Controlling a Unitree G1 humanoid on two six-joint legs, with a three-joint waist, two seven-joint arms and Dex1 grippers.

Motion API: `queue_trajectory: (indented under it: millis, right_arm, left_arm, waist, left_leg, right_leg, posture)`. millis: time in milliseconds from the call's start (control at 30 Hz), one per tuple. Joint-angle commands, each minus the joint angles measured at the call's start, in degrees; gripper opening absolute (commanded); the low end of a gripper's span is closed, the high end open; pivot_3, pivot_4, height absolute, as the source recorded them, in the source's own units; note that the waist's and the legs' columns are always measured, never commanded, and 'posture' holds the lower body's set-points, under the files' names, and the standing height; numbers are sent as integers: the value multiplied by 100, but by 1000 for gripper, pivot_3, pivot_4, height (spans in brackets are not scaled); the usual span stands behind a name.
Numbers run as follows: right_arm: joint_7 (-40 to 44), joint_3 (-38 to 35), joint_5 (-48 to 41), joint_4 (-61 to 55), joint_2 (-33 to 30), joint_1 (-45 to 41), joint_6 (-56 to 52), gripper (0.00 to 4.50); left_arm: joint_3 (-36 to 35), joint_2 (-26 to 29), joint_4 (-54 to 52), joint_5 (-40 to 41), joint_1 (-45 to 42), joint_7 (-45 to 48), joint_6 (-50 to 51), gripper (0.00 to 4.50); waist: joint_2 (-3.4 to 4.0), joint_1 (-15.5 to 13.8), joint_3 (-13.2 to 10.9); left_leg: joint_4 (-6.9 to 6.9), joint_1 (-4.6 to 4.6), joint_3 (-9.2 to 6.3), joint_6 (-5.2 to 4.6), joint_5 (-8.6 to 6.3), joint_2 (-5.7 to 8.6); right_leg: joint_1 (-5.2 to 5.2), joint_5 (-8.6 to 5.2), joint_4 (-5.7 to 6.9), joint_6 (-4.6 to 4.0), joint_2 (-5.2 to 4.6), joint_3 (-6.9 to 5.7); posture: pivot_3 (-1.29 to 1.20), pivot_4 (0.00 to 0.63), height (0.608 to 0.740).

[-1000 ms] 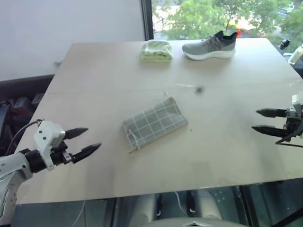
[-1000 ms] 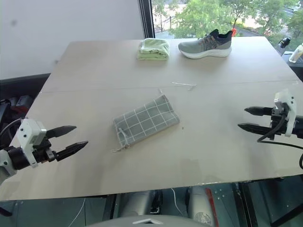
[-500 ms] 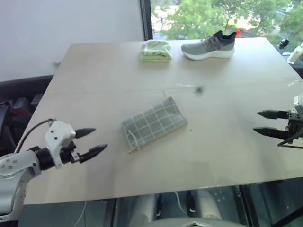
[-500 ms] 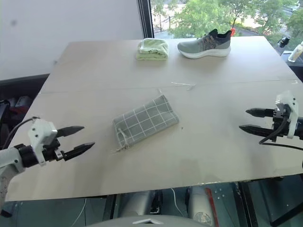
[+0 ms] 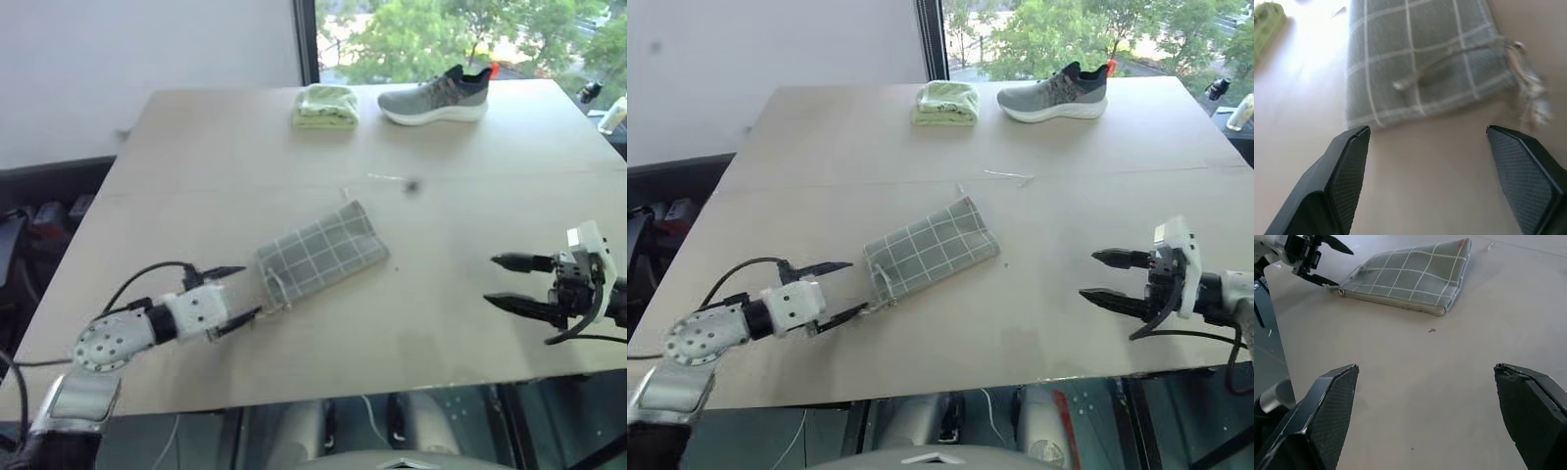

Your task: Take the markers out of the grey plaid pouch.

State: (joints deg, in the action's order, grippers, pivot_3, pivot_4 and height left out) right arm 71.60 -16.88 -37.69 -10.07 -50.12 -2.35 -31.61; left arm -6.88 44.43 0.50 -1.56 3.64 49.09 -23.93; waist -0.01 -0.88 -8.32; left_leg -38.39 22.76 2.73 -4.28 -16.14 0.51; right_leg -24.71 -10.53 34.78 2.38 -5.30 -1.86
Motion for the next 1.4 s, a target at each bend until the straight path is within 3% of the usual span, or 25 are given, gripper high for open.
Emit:
queue_trajectory:
  millis: [33, 233, 367, 400, 467, 600, 733, 933, 1133, 1400]
  right_arm:
    - [-183, -207, -251, -350, 22, 19, -120, 4500]
    - [-401, -268, -375, -511, 73, 79, -166, 4500]
    - [-568, -214, -428, -662, 187, 164, -137, 4500]
    - [-612, -184, -445, -702, 223, 161, -141, 4500]
    - [-705, -114, -465, -775, 299, 120, -159, 4500]
    - [-942, 87, -533, -1009, 516, 54, -251, 4500]
    - [-1233, 455, -447, -1281, 830, 43, -259, 4500]
    - [-2199, 1567, 150, -1464, 1776, -453, -192, 4500]
    - [-3203, 2381, 47, -1693, 2836, -1222, -874, 4500]
    - [-4325, 3016, 598, -782, 3848, -1837, -1381, 4500]
  left_arm:
    - [318, -66, 662, -623, -325, -476, -852, 3923]
    - [932, 73, 1603, -2343, -942, -1735, -2445, 3923]
    - [1297, 93, 1907, -3435, -1273, -2664, -2949, 3923]
    - [1349, 50, 1958, -3504, -1364, -2821, -2970, 3537]
    - [1429, -21, 2063, -3536, -1509, -3033, -2975, 3193]
    - [1647, -51, 2298, -3622, -1759, -3307, -3005, 1408]
    - [1794, -89, 2380, -3649, -1902, -3517, -3081, 140]
    - [1972, -260, 2164, -3686, -1983, -3626, -2982, 140]
    - [2032, -433, 1845, -3840, -1955, -3707, -2800, 140]
    - [2151, -590, 1494, -4073, -1807, -3919, -2608, 140]
  waist:
    - [0, -6, 1]
    - [26, -27, 29]
    - [59, -54, 55]
    - [62, -59, 57]
    - [63, -76, 58]
    - [66, -103, 61]
    - [88, -162, 74]
    - [99, -160, 80]
    - [104, -170, 81]
    - [104, -139, 82]
  left_leg:
    - [0, -1, 0, 0, 0, 0]
    - [0, -3, 2, 2, 2, 0]
    - [-1, -10, 11, 2, 3, -1]
    - [-1, -10, 15, 2, 3, -2]
    - [-2, -10, 18, 2, 5, -2]
    - [-9, -8, 20, -20, 20, -3]
    - [-9, -13, 20, -21, 21, -9]
    - [-20, -21, 18, -20, 24, -13]
    - [-44, -7, 9, -22, 32, -13]
    - [-55, 2, 12, -23, 34, -1]
  right_leg:
    - [1, 0, 0, 0, 0, -3]
    - [4, 1, 4, 0, -4, -7]
    - [16, 1, 6, 1, -26, -33]
    - [18, 1, 7, 1, -30, -37]
    - [21, 1, 10, 2, -37, -45]
    - [31, 1, 12, 4, -47, -64]
    - [51, 0, 11, 5, -66, -105]
    - [85, -2, 9, 9, -78, -168]
    - [99, 8, 10, 34, -64, -206]
    - [103, 4, 9, 44, -65, -215]
  posture:
    - [0, 150, 740]
    - [0, 150, 740]
    - [0, 150, 740]
    - [0, 150, 740]
    - [0, 150, 740]
    - [0, 150, 740]
    - [0, 150, 740]
    - [0, 150, 740]
    - [0, 150, 740]
    - [0, 150, 740]
